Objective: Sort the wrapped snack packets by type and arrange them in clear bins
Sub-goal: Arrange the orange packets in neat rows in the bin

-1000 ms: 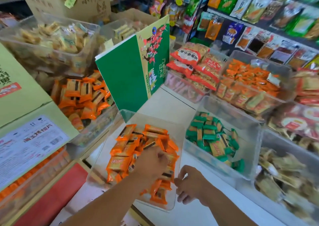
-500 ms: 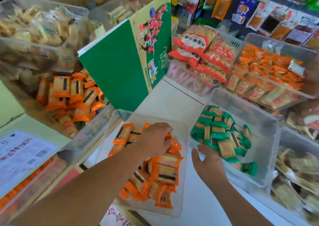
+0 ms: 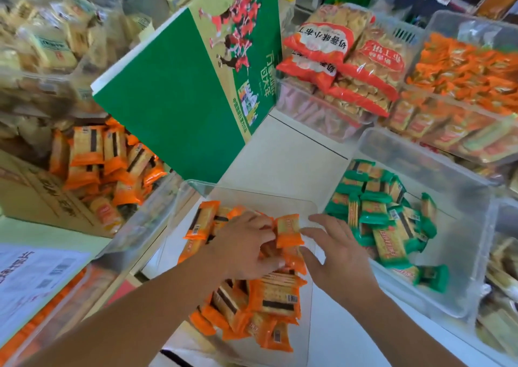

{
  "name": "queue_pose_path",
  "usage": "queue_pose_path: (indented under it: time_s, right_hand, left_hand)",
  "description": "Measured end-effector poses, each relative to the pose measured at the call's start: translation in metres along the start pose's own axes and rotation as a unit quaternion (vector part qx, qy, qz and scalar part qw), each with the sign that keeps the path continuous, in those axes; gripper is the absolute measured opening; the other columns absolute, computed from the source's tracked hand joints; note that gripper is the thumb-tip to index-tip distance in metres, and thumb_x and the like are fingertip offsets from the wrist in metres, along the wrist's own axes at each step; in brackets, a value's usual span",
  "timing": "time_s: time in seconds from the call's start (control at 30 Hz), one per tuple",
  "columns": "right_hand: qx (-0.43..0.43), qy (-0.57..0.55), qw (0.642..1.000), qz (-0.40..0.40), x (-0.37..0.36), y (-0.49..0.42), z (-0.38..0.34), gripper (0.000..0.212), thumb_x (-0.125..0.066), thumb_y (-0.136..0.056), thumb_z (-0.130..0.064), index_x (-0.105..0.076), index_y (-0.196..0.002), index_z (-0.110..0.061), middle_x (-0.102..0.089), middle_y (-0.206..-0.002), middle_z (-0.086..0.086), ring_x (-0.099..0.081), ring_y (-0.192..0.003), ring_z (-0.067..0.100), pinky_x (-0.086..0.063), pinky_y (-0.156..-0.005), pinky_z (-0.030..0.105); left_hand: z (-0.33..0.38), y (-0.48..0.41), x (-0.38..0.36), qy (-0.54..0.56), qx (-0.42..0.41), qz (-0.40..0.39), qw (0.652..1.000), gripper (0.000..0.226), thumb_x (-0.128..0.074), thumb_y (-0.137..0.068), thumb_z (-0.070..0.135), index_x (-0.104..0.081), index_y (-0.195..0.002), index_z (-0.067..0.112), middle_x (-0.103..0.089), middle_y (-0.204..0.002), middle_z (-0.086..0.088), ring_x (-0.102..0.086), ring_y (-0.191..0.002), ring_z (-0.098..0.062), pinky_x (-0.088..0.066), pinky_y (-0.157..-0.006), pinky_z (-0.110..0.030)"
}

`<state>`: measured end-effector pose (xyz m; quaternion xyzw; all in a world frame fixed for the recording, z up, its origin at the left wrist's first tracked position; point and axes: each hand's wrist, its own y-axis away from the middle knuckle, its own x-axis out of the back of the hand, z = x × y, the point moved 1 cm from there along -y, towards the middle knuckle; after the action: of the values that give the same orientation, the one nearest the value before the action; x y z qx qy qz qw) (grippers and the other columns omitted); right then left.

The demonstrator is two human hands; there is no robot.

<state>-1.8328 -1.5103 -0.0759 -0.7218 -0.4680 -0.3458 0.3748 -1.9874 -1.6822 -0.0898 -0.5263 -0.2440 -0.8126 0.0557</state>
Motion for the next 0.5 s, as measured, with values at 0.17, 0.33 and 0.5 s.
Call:
queue_pose_path:
  time_s: [0.17,0.33,0.5]
  right_hand:
    - [0.112,0.122,0.969,-0.185,-0.022,-0.027,0.005,0.055,-0.07,-0.082,-0.053,-0.067,-0.127,-0.02,-0.066,-0.132,-0.001,-0.057,-0.131,0.022,-0.013,-0.127,0.048]
    - [0.085,0.243,0.928,-0.269,-0.037,-0.05,0.005,0.073,-0.084,-0.064,-0.053,-0.064,-0.125,-0.019,-0.072,-0.105,-0.004,-0.067,-0.105,0.021,-0.005,-0.123,0.048]
    - [0.028,0.242,0.95,-0.194,-0.028,-0.071,-0.005,0.056,-0.086,-0.064,-0.036,-0.067,-0.113,-0.02,-0.07,-0.075,-0.002,-0.067,-0.079,0.024,-0.034,-0.08,0.041]
  left_hand:
    - [0.004,0.022,0.008,-0.058,0.084,-0.021,0.995,0.067,-0.028,-0.094,0.074,-0.067,-0.123,0.029,-0.061,-0.11,0.006,-0.051,-0.115,-0.02,-0.037,-0.104,-0.042]
    - [0.009,0.02,0.012,-0.061,0.175,-0.12,0.975,0.063,-0.029,-0.099,0.067,-0.069,-0.095,0.018,-0.062,-0.105,-0.006,-0.05,-0.117,-0.027,-0.041,-0.105,-0.049]
    - [0.001,0.015,0.011,0.004,0.141,-0.014,0.99,0.041,-0.046,-0.097,0.06,-0.066,-0.098,0.024,-0.062,-0.1,0.004,-0.052,-0.109,-0.02,-0.049,-0.091,-0.039]
